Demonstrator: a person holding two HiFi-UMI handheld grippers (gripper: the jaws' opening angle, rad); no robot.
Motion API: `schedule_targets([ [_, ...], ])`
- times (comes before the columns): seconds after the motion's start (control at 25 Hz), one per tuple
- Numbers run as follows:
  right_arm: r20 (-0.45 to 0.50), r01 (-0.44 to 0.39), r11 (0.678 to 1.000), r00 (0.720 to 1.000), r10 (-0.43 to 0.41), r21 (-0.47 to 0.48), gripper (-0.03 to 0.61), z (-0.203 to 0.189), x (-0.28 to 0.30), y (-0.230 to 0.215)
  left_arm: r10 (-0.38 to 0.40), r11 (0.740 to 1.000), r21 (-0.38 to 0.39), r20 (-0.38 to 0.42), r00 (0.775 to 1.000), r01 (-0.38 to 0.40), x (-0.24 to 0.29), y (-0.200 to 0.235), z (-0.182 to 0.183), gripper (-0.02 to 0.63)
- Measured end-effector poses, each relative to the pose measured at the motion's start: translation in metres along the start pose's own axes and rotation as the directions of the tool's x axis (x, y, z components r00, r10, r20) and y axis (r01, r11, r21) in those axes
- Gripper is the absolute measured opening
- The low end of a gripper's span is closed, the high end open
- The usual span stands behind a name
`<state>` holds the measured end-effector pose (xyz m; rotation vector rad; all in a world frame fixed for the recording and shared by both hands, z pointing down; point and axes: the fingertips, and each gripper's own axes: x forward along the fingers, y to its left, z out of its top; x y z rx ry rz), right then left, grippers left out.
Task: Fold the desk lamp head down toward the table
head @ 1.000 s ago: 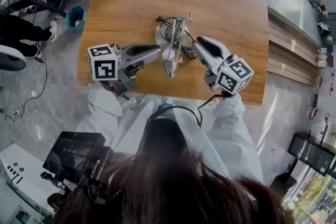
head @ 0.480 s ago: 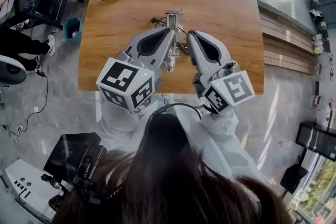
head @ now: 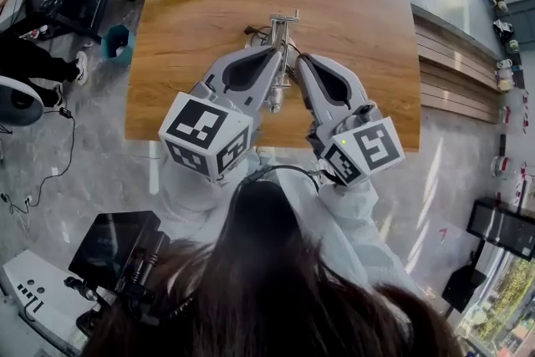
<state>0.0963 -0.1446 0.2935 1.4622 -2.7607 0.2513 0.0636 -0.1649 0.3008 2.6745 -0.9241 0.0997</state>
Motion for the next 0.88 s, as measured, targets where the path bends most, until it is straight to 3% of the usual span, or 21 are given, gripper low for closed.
schedule_targets([
  [0.88,-0.022,-0.017,1.000,1.000,0.017,-0.001,0.000,-0.0052,0.0018,0.0041,0.004,1.000,0.002,-0.017,1.000,-0.004,-0.0004,0.0019,-0.0064,0.002],
])
